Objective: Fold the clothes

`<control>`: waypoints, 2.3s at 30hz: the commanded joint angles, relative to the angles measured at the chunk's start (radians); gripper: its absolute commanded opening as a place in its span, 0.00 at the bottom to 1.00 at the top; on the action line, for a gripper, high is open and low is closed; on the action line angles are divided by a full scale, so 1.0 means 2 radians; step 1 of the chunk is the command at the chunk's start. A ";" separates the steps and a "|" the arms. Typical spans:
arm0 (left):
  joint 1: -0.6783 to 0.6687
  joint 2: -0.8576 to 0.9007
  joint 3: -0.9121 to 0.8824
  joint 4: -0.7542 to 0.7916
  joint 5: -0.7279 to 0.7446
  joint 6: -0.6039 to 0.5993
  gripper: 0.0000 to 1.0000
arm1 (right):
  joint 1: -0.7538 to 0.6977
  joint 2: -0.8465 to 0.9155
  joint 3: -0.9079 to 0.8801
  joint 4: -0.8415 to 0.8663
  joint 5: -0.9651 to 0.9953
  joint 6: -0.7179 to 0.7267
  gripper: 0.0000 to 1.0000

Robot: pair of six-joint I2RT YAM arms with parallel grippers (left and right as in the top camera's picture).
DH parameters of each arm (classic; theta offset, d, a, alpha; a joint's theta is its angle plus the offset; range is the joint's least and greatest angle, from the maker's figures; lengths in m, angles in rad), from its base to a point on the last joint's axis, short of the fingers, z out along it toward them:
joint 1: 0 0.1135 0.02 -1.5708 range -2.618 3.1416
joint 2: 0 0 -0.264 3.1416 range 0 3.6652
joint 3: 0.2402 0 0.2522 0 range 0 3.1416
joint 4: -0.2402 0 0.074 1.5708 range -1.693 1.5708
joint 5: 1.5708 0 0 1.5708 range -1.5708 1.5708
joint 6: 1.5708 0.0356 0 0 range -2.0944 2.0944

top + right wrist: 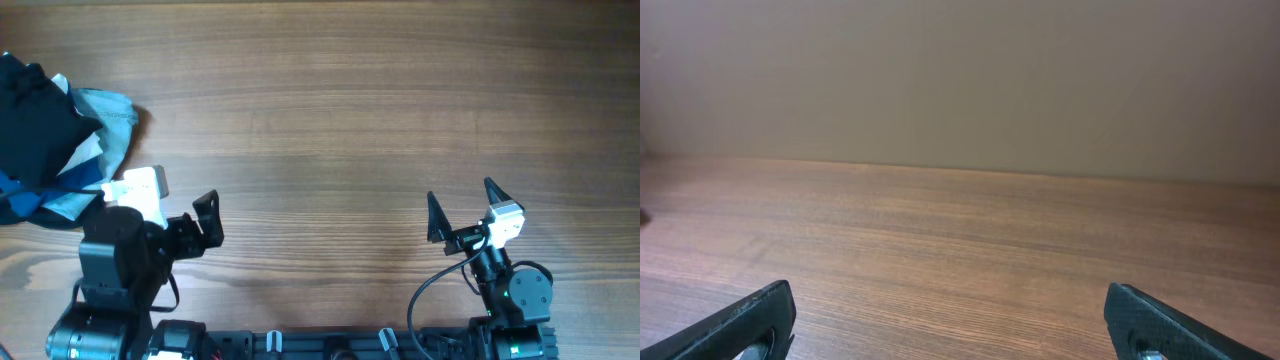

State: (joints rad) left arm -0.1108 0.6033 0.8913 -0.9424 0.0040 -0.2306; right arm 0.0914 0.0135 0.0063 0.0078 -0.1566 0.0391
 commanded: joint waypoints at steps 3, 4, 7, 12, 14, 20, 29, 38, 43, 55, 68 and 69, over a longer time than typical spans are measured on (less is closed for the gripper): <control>0.020 -0.072 -0.051 0.006 -0.010 -0.006 1.00 | 0.003 -0.004 -0.001 0.003 -0.009 -0.006 1.00; 0.031 -0.098 -0.079 0.017 -0.010 -0.006 1.00 | 0.003 -0.004 -0.001 0.003 -0.009 -0.006 1.00; 0.050 -0.162 -0.164 0.079 -0.010 -0.006 1.00 | 0.003 -0.004 -0.001 0.003 -0.009 -0.006 1.00; 0.054 -0.262 -0.345 0.297 -0.010 -0.012 1.00 | 0.003 -0.004 -0.001 0.003 -0.009 -0.006 1.00; 0.054 -0.276 -0.386 0.370 -0.010 -0.012 1.00 | 0.003 -0.004 -0.001 0.003 -0.009 -0.006 1.00; 0.054 -0.300 -0.443 0.458 -0.010 -0.012 1.00 | 0.003 -0.004 -0.001 0.003 -0.009 -0.006 1.00; 0.054 -0.300 -0.443 0.433 0.011 -0.012 1.00 | 0.003 -0.004 -0.001 0.003 -0.009 -0.006 1.00; 0.054 -0.300 -0.443 0.433 0.011 -0.012 1.00 | 0.003 -0.004 -0.001 0.003 -0.009 -0.006 1.00; 0.054 -0.300 -0.443 0.433 0.011 -0.012 1.00 | 0.003 -0.004 -0.001 0.003 -0.009 -0.006 1.00; 0.054 -0.300 -0.443 0.434 0.011 -0.012 1.00 | 0.003 -0.004 -0.001 0.003 -0.009 -0.006 1.00; 0.054 -0.300 -0.443 0.434 0.011 -0.012 1.00 | 0.003 -0.004 -0.001 0.003 -0.009 -0.006 1.00; 0.054 -0.300 -0.443 0.433 0.011 -0.012 1.00 | 0.003 -0.004 -0.001 0.003 -0.009 -0.006 1.00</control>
State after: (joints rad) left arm -0.0101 0.0128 0.0113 -0.0742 0.0086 -0.2489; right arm 0.0914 0.0128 0.0063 0.0078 -0.1570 0.0391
